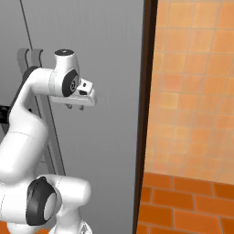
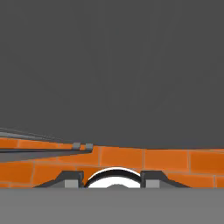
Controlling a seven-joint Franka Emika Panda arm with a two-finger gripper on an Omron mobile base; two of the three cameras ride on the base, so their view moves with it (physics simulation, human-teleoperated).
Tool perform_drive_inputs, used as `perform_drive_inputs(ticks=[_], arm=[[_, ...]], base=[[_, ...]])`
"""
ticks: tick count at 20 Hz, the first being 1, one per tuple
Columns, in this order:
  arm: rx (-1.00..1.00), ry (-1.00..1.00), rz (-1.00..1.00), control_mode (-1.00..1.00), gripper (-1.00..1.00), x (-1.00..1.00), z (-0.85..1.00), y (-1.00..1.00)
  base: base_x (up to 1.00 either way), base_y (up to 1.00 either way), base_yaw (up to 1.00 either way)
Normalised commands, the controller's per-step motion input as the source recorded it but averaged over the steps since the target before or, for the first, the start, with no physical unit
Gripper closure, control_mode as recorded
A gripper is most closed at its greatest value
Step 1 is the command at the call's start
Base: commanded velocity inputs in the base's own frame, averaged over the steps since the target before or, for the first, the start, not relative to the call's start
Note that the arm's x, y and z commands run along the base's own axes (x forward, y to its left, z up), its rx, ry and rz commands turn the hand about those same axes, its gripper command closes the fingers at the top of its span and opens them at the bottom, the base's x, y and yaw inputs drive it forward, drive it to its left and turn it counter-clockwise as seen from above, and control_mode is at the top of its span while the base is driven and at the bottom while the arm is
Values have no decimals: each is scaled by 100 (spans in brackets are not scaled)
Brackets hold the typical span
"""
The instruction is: Take the strawberry from the fridge and place it on top of the pancake, located on the dining counter.
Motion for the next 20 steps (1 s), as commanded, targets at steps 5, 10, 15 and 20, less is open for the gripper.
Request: perform_drive_inputs(ticks=[5,10,15,20], arm=[[0,-15,0,-100,-100,-70,0,-3],[0,-23,0,-100,-100,-96,0,0],[0,-16,-1,-100,-100,-67,0,0],[0,-10,-1,-100,-100,-69,0,0]], base=[[0,0,0],[0,0,0],[0,0,0],[0,0,0]])
